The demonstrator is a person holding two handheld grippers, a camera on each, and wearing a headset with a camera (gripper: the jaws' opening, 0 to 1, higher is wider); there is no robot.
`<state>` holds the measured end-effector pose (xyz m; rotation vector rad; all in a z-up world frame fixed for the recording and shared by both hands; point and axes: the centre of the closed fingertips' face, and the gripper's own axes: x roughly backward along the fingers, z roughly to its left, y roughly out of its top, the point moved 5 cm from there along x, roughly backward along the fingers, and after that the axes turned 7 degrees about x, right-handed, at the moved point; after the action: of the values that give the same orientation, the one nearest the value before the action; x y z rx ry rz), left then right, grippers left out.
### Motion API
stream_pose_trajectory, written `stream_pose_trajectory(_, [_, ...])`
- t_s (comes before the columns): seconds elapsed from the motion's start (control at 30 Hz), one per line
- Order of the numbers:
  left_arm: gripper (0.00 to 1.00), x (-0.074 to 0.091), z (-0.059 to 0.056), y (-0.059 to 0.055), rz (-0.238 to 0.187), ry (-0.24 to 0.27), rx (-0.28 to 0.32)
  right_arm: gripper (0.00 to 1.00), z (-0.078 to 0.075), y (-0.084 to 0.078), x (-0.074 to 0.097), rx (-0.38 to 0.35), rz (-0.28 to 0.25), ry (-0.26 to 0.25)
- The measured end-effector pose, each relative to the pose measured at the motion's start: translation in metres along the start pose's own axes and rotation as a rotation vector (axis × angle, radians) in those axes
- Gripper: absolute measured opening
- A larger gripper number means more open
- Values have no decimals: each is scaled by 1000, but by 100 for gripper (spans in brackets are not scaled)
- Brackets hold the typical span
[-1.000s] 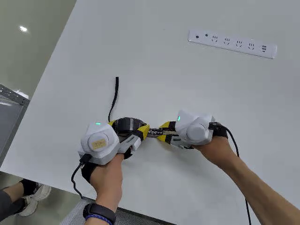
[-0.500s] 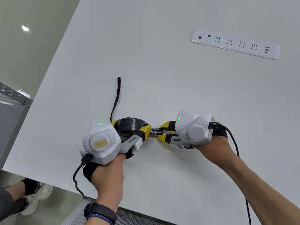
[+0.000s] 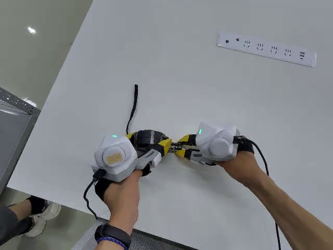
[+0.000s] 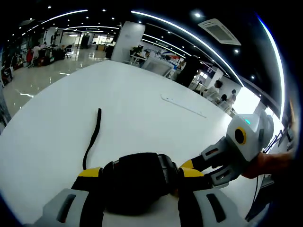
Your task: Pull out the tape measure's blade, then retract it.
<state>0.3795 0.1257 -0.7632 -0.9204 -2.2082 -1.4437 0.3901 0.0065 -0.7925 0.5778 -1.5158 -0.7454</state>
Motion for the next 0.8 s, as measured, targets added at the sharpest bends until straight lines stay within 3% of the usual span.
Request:
stream_pose_trajectory(0.1, [60,0,0,1,4,-2,10,13,0,-1,1,54,-17,-33])
stream_pose_trajectory(0.23, [60,1,1,1,11,-18,4,14,0,-3,1,88,-19,-30])
stream_pose_trajectory(0.47, [61,1,0,1,12,-21,4,17,-2,-4,1,77,-29,-28])
stream_pose_trajectory(0.6, [61,0,0,1,8,-9,-10,14,-1,-4,0,132,-45,4])
stream_pose_trajectory(0.73, [62,-4,1,2,15,-19,-13,13,-2,-3,0,118,-52,15])
stream_pose_trajectory(0.8, [61,-4,0,3,4,-24,-14,13,-1,-1,0,174,-28,-5])
